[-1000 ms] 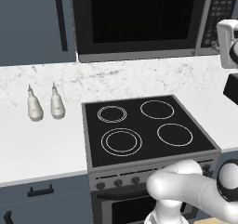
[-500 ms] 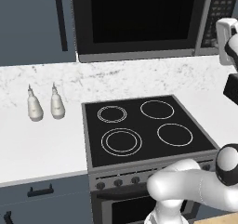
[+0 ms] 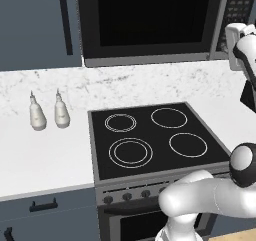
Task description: Open the microwave, place the bowl with waffle inside the microwave, then close the microwave door and turn it on.
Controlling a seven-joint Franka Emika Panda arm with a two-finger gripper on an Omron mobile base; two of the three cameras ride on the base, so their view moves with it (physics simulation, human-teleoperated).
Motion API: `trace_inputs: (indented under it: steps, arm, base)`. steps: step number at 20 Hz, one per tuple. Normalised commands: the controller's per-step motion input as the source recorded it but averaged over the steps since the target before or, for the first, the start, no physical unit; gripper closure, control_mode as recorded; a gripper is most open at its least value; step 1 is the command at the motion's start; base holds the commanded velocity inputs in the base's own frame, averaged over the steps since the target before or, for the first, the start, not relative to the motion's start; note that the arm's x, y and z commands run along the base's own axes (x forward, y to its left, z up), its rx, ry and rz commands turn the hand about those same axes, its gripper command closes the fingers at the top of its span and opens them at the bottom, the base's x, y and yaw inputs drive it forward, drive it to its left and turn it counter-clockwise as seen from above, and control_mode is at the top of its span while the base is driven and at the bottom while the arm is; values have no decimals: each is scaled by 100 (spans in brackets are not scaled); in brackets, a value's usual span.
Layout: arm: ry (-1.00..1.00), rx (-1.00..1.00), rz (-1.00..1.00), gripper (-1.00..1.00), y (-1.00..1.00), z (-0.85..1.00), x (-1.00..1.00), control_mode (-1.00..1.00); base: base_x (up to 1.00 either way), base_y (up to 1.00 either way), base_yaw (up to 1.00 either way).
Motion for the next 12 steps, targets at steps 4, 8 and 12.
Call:
trace_inputs:
  steps: [4, 8, 12]
  arm:
    - [0, 4, -1, 100, -15, -7, 47, -100]
    - [0, 5, -1, 100, -15, -13, 43, -100]
    - [-5, 6, -1, 100, -18, -16, 23, -100]
  base:
    - [0, 0, 0]
    - [0, 0, 0]
    - [0, 0, 0]
